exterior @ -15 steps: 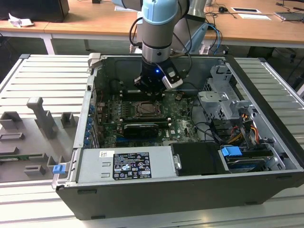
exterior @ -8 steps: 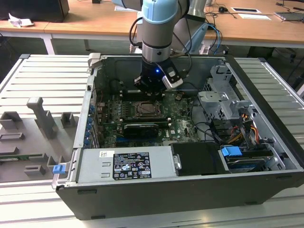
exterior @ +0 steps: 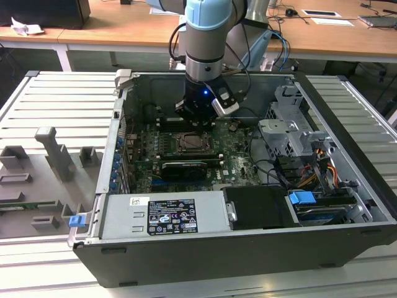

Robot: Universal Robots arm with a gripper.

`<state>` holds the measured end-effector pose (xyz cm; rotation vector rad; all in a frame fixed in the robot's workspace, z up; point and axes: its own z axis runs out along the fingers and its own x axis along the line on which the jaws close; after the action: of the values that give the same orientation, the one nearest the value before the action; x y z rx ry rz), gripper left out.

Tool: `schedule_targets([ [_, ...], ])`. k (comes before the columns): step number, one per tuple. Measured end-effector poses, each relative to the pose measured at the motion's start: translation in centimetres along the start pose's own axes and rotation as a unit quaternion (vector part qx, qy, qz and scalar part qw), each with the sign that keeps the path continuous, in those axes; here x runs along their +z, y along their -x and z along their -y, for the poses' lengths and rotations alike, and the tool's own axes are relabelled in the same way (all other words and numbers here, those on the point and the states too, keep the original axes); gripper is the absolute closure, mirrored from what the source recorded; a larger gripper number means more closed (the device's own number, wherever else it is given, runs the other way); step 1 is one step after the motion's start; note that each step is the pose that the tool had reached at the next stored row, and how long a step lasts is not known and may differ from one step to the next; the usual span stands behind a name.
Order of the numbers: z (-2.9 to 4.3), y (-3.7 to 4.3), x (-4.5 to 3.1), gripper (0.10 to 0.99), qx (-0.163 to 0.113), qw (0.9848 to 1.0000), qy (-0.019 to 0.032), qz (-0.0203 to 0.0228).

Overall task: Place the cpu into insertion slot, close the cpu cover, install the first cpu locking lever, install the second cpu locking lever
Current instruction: 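Install the first cpu locking lever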

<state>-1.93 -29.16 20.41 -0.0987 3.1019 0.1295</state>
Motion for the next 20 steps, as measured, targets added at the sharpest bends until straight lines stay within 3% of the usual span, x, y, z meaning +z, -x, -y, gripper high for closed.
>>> schedule_targets([
  [3,0.01,0.0,0.16,0.98,0.0,1.0,-0.0067,-0.0005],
  [7,0.01,0.0,0.14,0.98,0.0,1.0,-0.0078,-0.0005],
  [13,-0.08,0.0,-0.9,0.98,0.0,1.0,-0.0074,-0.0005],
  [20,-0.25,-0.38,-2.63,0.98,0.0,1.0,-0.0062,-0.0003],
])
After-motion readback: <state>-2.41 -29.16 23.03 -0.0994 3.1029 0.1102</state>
